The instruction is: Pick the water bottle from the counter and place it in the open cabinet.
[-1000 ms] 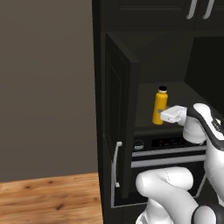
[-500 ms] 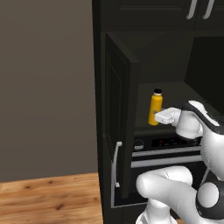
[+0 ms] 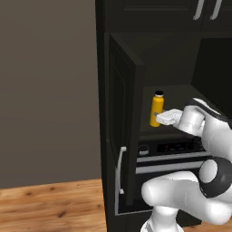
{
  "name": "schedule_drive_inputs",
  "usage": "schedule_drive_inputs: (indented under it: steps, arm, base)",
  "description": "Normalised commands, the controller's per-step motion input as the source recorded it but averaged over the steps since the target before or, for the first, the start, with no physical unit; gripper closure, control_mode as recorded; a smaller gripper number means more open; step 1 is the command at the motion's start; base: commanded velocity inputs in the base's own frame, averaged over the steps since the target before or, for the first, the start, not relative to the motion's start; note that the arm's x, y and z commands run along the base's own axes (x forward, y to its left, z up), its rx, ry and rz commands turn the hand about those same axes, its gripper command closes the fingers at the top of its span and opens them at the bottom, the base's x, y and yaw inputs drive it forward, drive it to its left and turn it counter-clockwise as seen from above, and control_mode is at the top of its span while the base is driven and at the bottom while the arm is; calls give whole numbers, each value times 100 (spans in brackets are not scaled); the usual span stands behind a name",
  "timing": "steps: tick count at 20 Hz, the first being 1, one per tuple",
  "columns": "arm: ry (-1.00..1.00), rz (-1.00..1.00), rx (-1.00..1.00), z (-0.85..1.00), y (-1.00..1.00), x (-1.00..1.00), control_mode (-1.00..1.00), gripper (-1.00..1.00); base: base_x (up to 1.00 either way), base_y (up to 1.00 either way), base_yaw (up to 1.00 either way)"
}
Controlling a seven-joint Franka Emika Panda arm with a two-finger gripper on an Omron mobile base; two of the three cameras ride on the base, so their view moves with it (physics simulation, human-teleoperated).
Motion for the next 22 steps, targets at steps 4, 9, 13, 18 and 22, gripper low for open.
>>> schedule_drive_inputs:
  steps: [4,9,13,18,22]
  arm:
    - [0,0,0,-21,0,36,-100,100]
    - [-2,0,0,-26,0,35,-100,100]
    - [-5,0,0,-31,0,31,-100,100]
    - [-5,0,0,-24,0,20,-100,100]
    - [-3,0,0,-27,0,8,-100,100]
  base:
    - [0,0,0]
    - [0,0,0]
    - [0,0,0]
    - [0,0,0]
    - [0,0,0]
